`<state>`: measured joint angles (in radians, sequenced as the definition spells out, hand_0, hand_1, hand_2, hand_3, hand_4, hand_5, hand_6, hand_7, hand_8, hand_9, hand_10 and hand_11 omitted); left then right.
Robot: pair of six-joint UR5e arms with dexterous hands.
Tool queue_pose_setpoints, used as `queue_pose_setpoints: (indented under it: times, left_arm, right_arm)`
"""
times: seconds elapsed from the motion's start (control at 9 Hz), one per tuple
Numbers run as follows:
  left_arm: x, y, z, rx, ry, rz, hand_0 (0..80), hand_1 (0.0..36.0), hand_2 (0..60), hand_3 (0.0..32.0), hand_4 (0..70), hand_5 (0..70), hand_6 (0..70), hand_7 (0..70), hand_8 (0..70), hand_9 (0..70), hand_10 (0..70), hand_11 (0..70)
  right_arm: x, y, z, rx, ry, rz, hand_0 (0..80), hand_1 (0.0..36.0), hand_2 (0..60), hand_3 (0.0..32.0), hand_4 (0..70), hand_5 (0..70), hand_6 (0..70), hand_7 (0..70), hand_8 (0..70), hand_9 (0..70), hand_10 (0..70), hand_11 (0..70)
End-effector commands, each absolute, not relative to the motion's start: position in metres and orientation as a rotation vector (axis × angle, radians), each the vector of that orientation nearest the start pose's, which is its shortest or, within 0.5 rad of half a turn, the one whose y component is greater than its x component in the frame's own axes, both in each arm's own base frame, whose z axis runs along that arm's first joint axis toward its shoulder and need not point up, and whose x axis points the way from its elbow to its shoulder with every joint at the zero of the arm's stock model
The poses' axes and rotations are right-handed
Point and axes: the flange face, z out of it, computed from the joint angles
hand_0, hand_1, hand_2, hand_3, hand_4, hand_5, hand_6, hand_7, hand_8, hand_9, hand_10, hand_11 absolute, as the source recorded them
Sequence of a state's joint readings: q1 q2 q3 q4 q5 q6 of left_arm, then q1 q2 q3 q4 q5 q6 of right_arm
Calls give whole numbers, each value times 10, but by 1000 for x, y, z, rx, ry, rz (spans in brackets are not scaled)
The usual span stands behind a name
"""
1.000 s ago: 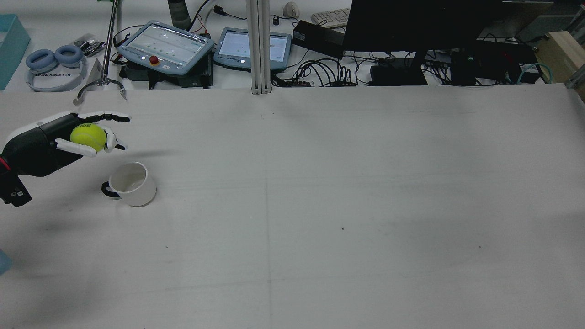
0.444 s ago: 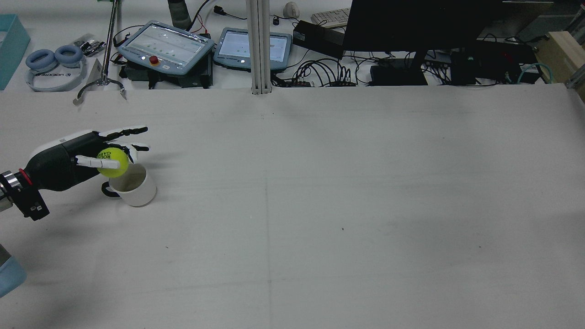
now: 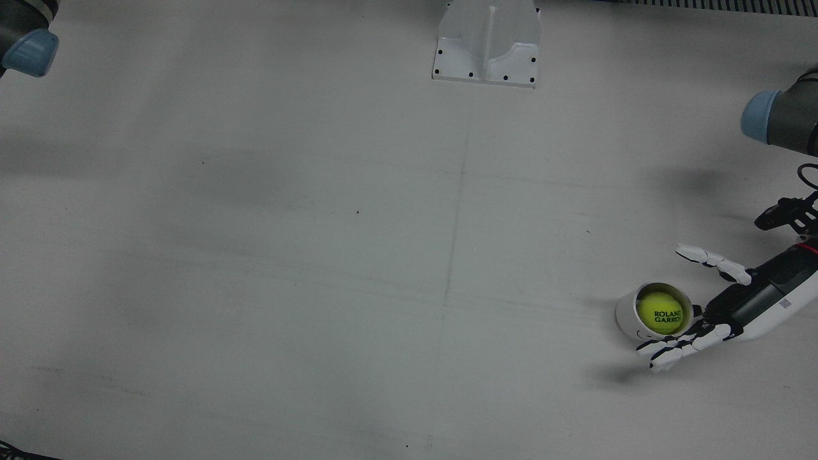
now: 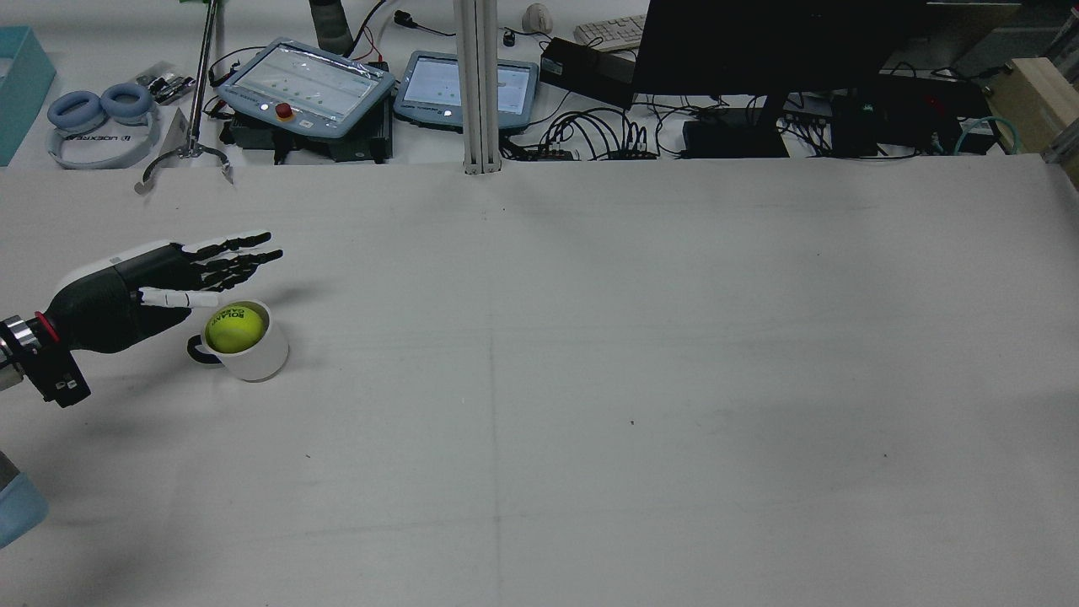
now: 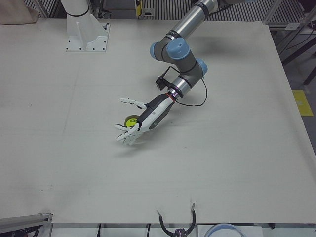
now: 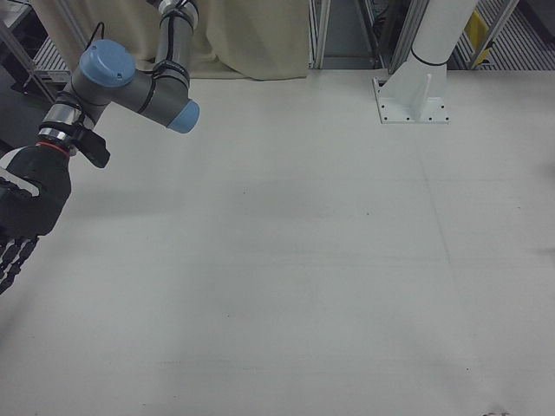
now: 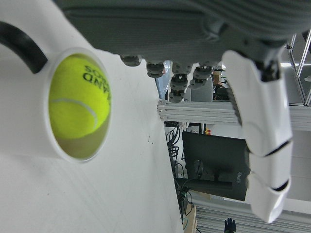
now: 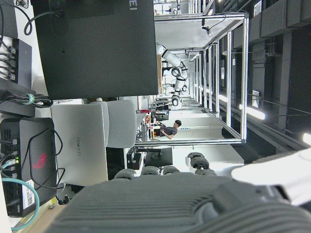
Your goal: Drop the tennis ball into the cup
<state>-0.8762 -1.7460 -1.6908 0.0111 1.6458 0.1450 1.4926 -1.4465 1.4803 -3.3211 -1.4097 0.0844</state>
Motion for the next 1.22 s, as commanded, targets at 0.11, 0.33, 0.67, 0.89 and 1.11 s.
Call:
queue_pose_setpoints:
  times: [0.11, 0.33, 0.67, 0.89, 1.11]
  left_arm:
    - [30, -550, 554, -245, 2249, -1635, 436, 89, 109, 0, 96, 68, 225, 54, 63, 35, 8, 19]
    - [-49, -539, 565, -116, 2307, -1702, 456, 98, 89, 0, 82, 74, 224, 49, 66, 39, 24, 45]
    - [-47, -535, 559, -116, 2317, -1679, 465, 116, 70, 0, 55, 68, 168, 43, 54, 35, 15, 34]
    - [-47, -535, 560, -118, 2315, -1683, 466, 118, 61, 0, 28, 72, 178, 24, 52, 31, 0, 11]
    - [-45, -535, 560, -121, 2308, -1682, 468, 125, 55, 0, 7, 67, 143, 31, 45, 29, 1, 15]
  right_arm:
    - [108, -537, 684, -24, 1987, -2290, 0, 0, 0, 0, 0, 0, 0, 0, 0, 0, 0, 0]
    - [108, -537, 684, -25, 1986, -2289, 0, 0, 0, 0, 0, 0, 0, 0, 0, 0, 0, 0]
    - [108, -537, 685, -24, 1985, -2291, 0, 0, 0, 0, 0, 0, 0, 0, 0, 0, 0, 0]
    - [108, -537, 685, -24, 1985, -2291, 0, 0, 0, 0, 0, 0, 0, 0, 0, 0, 0, 0]
    - [108, -537, 685, -25, 1985, -2290, 0, 0, 0, 0, 0, 0, 0, 0, 0, 0, 0, 0]
